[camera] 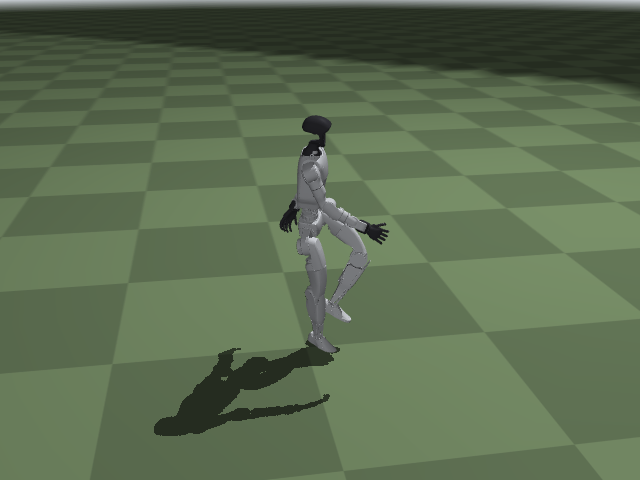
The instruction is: Upper body actions
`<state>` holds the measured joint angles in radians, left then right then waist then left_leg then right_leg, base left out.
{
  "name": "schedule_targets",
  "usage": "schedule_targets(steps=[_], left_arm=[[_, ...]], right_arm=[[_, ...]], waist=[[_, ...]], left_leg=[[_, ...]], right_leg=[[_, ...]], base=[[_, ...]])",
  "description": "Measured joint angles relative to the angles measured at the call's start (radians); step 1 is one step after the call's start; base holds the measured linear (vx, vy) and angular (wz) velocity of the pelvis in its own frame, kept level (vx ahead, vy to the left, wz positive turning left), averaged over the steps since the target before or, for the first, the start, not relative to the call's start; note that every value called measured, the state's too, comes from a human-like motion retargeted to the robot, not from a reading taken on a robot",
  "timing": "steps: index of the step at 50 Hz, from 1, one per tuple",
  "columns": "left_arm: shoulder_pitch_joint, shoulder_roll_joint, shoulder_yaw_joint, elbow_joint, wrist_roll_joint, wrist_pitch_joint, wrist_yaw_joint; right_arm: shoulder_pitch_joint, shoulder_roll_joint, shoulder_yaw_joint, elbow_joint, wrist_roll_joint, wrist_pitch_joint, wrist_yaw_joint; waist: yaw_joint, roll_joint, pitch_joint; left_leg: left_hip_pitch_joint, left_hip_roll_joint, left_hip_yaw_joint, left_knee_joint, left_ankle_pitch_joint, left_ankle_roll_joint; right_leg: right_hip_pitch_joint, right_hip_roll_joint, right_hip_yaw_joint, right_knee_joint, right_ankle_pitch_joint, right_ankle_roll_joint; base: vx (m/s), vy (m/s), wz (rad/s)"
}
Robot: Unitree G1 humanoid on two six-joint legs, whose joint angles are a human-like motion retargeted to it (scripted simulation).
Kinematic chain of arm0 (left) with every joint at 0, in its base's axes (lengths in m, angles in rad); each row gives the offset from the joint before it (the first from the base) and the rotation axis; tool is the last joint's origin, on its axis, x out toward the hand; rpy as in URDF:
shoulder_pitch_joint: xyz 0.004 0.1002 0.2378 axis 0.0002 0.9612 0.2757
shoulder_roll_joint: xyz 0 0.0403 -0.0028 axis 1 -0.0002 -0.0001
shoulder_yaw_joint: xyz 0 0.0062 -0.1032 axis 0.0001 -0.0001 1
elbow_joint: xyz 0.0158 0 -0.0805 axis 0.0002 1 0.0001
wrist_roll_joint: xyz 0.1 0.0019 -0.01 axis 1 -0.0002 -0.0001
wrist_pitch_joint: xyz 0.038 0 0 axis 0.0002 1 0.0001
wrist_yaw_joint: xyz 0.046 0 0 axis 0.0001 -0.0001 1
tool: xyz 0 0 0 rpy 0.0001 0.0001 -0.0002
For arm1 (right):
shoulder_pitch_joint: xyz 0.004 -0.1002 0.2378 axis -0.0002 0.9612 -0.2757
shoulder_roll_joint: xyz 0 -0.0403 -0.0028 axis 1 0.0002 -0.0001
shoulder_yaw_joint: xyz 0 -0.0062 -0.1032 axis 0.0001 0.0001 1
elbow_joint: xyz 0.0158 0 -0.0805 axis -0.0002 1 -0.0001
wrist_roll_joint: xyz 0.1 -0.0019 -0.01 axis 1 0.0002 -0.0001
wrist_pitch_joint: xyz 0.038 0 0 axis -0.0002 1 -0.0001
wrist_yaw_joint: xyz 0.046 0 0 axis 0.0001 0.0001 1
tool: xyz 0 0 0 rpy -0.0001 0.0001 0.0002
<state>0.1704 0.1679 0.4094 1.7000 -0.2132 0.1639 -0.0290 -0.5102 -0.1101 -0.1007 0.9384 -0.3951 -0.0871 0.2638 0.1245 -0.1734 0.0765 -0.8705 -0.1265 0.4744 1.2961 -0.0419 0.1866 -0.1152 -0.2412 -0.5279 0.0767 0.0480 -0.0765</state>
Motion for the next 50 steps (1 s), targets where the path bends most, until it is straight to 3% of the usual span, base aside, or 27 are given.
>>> schedule_targets(steps=[5,6,7,8,10,12,13,15,17,20,23,26,29,33,35,37,38,40,42,43,45,50], left_arm=[[-0.157,-0.076,-0.082,-0.045,0.003,-0.043,0.032],[-0.182,-0.093,-0.104,-0.067,0.001,-0.059,0.037],[-0.210,-0.110,-0.130,-0.089,-0.002,-0.076,0.044],[-0.242,-0.126,-0.164,-0.107,-0.004,-0.093,0.052],[-0.317,-0.168,-0.249,-0.140,-0.014,-0.120,0.069],[-0.493,-0.180,-0.319,-0.162,-0.027,-0.125,0.055],[-0.575,-0.178,-0.345,-0.187,-0.012,-0.128,0.040],[-0.741,-0.164,-0.412,-0.240,0.021,-0.114,-0.007],[-0.839,-0.134,-0.422,-0.309,0.107,-0.102,-0.014],[-0.877,-0.166,-0.363,-0.392,0.241,-0.146,0.107],[-0.849,-0.184,-0.410,-0.454,0.225,-0.233,0.145],[-0.831,-0.193,-0.436,-0.446,0.245,-0.271,0.137],[-0.784,-0.194,-0.461,-0.379,0.262,-0.245,0.133],[-0.637,-0.196,-0.453,-0.228,0.260,-0.178,0.086],[-0.518,-0.199,-0.385,-0.145,0.272,-0.156,0.074],[-0.384,-0.194,-0.313,-0.060,0.252,-0.124,0.078],[-0.317,-0.176,-0.279,-0.022,0.243,-0.103,0.067],[-0.201,-0.123,-0.232,0.000,0.283,-0.039,0.025],[-0.119,-0.038,-0.306,0.000,0.351,-0.023,-0.038],[-0.084,0.000,-0.360,0.000,0.389,-0.023,-0.060],[-0.029,0.067,-0.426,0.000,0.500,-0.006,-0.095],[0.090,0.139,-0.378,0.000,0.707,-0.039,-0.175]], right_arm=[[0.245,0.039,-0.082,0.145,-0.112,0.039,0.027],[0.311,0.049,-0.115,0.184,-0.132,0.058,0.020],[0.378,0.057,-0.148,0.224,-0.144,0.078,0.008],[0.444,0.062,-0.182,0.267,-0.142,0.102,-0.015],[0.557,0.058,-0.258,0.369,-0.113,0.132,-0.079],[0.569,0.042,-0.339,0.462,-0.078,0.150,-0.134],[0.578,0.042,-0.372,0.489,-0.057,0.156,-0.171],[0.600,0.019,-0.414,0.562,-0.007,0.150,-0.235],[0.621,-0.025,-0.425,0.669,0.016,0.170,-0.260],[0.712,-0.076,-0.421,0.762,0.007,0.271,-0.301],[0.820,-0.084,-0.431,0.762,0.048,0.305,-0.352],[0.845,-0.072,-0.470,0.762,0.078,0.283,-0.366],[0.820,-0.054,-0.485,0.761,0.091,0.258,-0.344],[0.739,-0.022,-0.447,0.727,0.103,0.208,-0.296],[0.687,-0.007,-0.407,0.698,0.101,0.195,-0.288],[0.611,-0.001,-0.330,0.665,0.116,0.180,-0.299],[0.564,-0.002,-0.281,0.648,0.128,0.171,-0.299],[0.427,-0.003,-0.179,0.594,0.150,0.169,-0.261],[0.284,0.007,-0.131,0.453,0.142,0.164,-0.195],[0.223,0.009,-0.101,0.374,0.136,0.153,-0.156],[0.105,0.001,-0.065,0.231,0.113,0.134,-0.084],[-0.046,-0.022,-0.059,-0.036,0.173,0.080,-0.114]], waist=[[-0.030,0.025,-0.046],[-0.046,0.052,-0.070],[-0.068,0.081,-0.091],[-0.098,0.114,-0.107],[-0.197,0.160,-0.096],[-0.189,0.138,-0.049],[-0.259,0.133,-0.012],[-0.310,0.097,0.057],[-0.413,0.115,0.116],[-0.510,0.168,0.119],[-0.487,0.184,0.060],[-0.431,0.163,0.027],[-0.371,0.168,-0.005],[-0.273,0.168,-0.055],[-0.229,0.175,-0.081],[-0.186,0.167,-0.070],[-0.165,0.150,-0.061],[-0.088,0.069,-0.034],[-0.075,0.033,0.036],[-0.073,0.026,0.069],[-0.074,-0.002,0.116],[0.080,-0.063,0.148]], left_leg=[[0.481,-0.065,-0.168,-0.531,0.073,-0.066],[0.587,-0.065,-0.229,-0.690,0.063,-0.102],[0.697,-0.058,-0.279,-0.846,0.013,-0.132],[0.812,-0.037,-0.306,-0.997,-0.117,-0.149],[0.956,-0.005,-0.389,-1.185,-0.191,-0.123],[0.924,-0.019,-0.357,-1.240,-0.163,-0.098],[0.913,-0.032,-0.416,-1.249,-0.146,-0.090],[0.909,-0.090,-0.425,-1.267,-0.118,-0.062],[0.917,-0.079,-0.502,-1.258,-0.106,-0.055],[0.919,-0.020,-0.561,-1.251,-0.102,-0.063],[0.908,-0.017,-0.540,-1.263,-0.109,-0.058],[0.911,-0.040,-0.502,-1.279,-0.117,-0.053],[0.908,-0.030,-0.458,-1.287,-0.134,-0.064],[0.919,-0.011,-0.380,-1.273,-0.178,-0.088],[0.916,0.008,-0.342,-1.231,-0.208,-0.109],[0.916,0.016,-0.297,-1.131,-0.196,-0.135],[0.904,0.023,-0.242,-1.052,-0.137,-0.156],[0.735,0.027,-0.090,-0.745,0.081,-0.120],[0.411,0.004,-0.133,-0.324,0.172,0.004],[0.283,-0.044,-0.172,-0.148,0.119,-0.003],[0.076,0.035,-0.077,0.141,0.021,0.071],[-0.335,-0.024,0.129,0.352,-0.119,0.075]], right_leg=[[0.054,0.041,-0.016,0.015,-0.038,0.011],[0.060,0.075,-0.031,0.034,-0.057,0.007],[0.063,0.111,-0.056,0.061,-0.076,0.002],[0.061,0.147,-0.097,0.105,-0.091,-0.008],[0.075,0.141,-0.273,0.260,0.046,-0.036],[-0.188,-0.055,-0.102,0.757,0.220,-0.026],[-0.304,-0.125,-0.062,0.951,0.244,-0.058],[-0.509,-0.261,0.038,1.270,0.144,-0.119],[-0.614,-0.333,0.065,1.414,0.110,-0.113],[-0.737,-0.296,0.102,1.475,0.123,-0.084],[-0.824,-0.261,0.142,1.448,0.118,-0.085],[-0.774,-0.281,0.125,1.373,0.096,-0.104],[-0.598,-0.218,0.048,1.193,0.122,-0.085],[-0.315,-0.029,-0.005,0.793,0.203,-0.044],[-0.163,0.096,0.015,0.520,0.123,-0.001],[0.008,0.152,-0.075,0.249,-0.036,-0.015],[0.046,0.143,-0.097,0.170,-0.039,-0.027],[0.031,0.033,0.017,0.162,-0.067,0.019],[-0.003,-0.015,0.058,0.165,-0.065,0.026],[-0.003,-0.037,0.042,0.171,-0.062,0.031],[-0.016,-0.053,0.033,0.186,-0.067,0.009],[-0.018,-0.023,0.063,0.077,-0.025,-0.065]], base=[[0.20,0.14,-0.04],[0.43,0.20,0.13],[0.43,0.23,0.59],[0.38,0.21,1.10],[0.16,0.16,1.14],[-0.56,0.10,0.16],[-0.75,0.13,1.19],[-0.62,0.20,1.19],[-0.33,0.14,1.49],[0.14,-0.01,0.84],[0.27,-0.08,-0.30],[0.05,-0.04,-0.61],[0.03,-0.07,-0.82],[0.28,-0.13,-0.96],[0.34,-0.10,-0.92],[0.35,-0.07,-1.16],[0.25,-0.06,-1.44],[-0.11,-0.10,-1.37],[-0.52,-0.20,0.13],[-0.38,-0.17,0.62],[-0.20,-0.27,0.62],[-0.05,-0.29,-0.20]])
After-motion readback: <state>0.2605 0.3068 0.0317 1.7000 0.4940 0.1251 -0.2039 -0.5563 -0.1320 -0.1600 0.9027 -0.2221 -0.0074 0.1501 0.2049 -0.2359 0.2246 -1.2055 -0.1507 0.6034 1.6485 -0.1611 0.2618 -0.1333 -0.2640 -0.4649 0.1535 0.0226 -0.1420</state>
